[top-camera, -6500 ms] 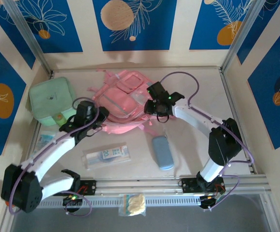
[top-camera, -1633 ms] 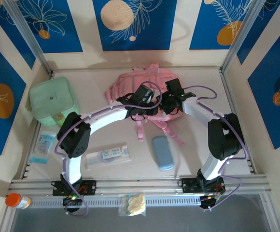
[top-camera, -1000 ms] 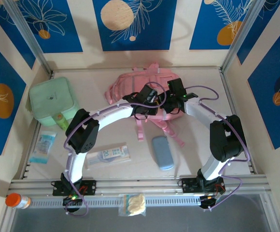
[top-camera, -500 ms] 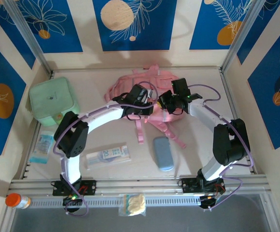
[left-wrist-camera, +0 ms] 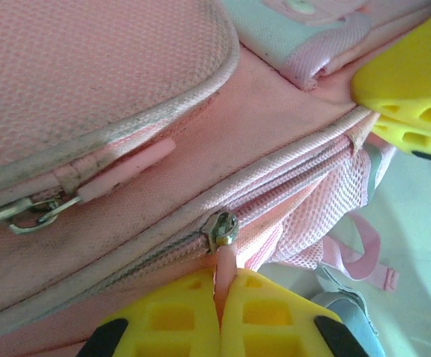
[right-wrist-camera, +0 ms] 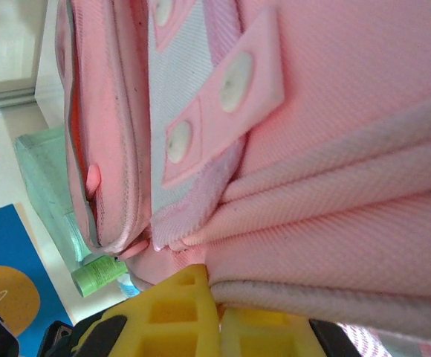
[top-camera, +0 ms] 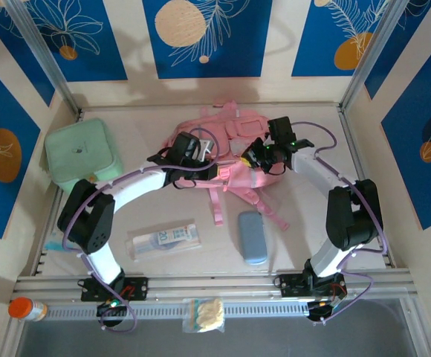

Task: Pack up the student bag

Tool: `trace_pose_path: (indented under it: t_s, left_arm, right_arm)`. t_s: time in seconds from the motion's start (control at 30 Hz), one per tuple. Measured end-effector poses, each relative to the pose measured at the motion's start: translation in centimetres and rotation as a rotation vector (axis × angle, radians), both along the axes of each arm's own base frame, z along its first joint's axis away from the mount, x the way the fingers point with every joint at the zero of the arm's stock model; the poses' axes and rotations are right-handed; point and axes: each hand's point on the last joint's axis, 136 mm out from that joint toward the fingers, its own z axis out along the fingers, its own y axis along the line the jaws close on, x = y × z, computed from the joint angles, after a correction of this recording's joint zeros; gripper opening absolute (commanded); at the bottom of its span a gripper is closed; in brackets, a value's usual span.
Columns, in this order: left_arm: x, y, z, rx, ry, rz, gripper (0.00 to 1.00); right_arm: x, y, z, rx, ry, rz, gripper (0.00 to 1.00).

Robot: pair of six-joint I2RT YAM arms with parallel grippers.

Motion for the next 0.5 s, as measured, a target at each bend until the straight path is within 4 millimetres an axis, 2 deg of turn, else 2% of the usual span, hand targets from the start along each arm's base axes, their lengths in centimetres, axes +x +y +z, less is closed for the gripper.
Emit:
trace_pose_path:
  t_s: [0.13,0.3,0.43,0.5]
  left_arm:
    - [0.0,0.6,-0.3,0.022,-0.029,-0.003,0.0]
    - [-0.3,2.6,0.1,0.082,-0.081,0.042,0.0]
    - [0.0,4.6,-0.9,0.167,-0.049,0.091,0.0]
    - [0.1,4.7,-0.8,0.164,-0.06,0.106,0.0]
  right_arm:
    - [0.7,0.3,0.0,-0.023,-0.019,0.054,0.0]
    - [1.4,1.2,0.0,-0.021,-0.077,0.159,0.0]
    - [3.4,1.2,-0.1,-0.048,-0.127,0.187,0.0]
    - [4.7,1.1,-0.2,-0.054,-0.124,0.183,0.0]
